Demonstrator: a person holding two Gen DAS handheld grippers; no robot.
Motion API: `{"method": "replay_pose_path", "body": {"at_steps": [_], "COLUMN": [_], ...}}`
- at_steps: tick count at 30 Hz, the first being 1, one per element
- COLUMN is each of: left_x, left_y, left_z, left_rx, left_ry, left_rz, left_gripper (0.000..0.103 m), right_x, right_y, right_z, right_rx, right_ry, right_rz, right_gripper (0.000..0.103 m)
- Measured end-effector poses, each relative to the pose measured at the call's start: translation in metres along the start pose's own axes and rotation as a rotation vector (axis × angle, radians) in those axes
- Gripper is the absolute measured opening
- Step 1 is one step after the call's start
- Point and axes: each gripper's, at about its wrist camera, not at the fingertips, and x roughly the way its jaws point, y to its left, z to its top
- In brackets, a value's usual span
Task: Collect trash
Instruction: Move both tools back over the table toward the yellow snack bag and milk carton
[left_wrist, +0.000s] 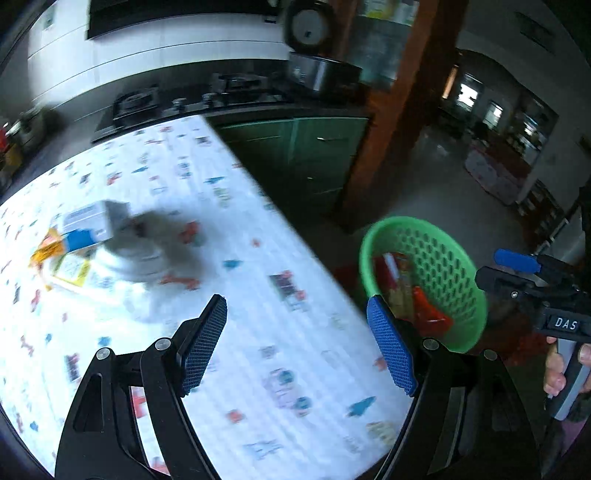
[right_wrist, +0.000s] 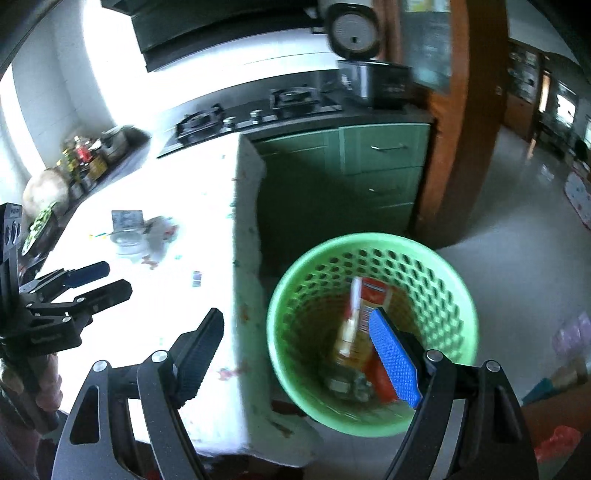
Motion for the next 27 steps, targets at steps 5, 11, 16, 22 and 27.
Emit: {"method": "replay_pose_path", "body": {"at_steps": [5, 11, 16, 22, 27], "left_x": [-0.014, -0.028, -0.039, -0.049, -0.052], "left_y": [0.044, 0.103, 0.150, 0.197, 0.234], "left_z": [-0.005, -0.012, -0.019, -0.026, -0.027], "left_rx": [-0.058, -0.143, -0.207, -0.270, -0.318], "left_ry": [-0.014, -0.022, -0.029, -0.033, -0.036], "left_rz": [0.064, 0.131, 0.179, 0.226, 0.252], "left_gripper": [0.077, 0.077, 0.076, 0.076, 0.074], "right_x": [0.017, 0.040, 0.059, 0.085, 0.111], "right_y": [0.036, 0.082, 0.124, 0.173, 0.213], "right_z": [0.013, 0.030, 0.048, 0.078, 0.108], "right_rx": [-0.062, -0.125, -0.169, -0.214, -0.220], "right_ry": [0.018, 0.038, 0.056, 0.082, 0.130], "right_rz": [0.056, 0.123, 0.182, 0.243, 0.299], "right_gripper": [0.078, 0.078, 0.078, 0.078, 0.078]}}
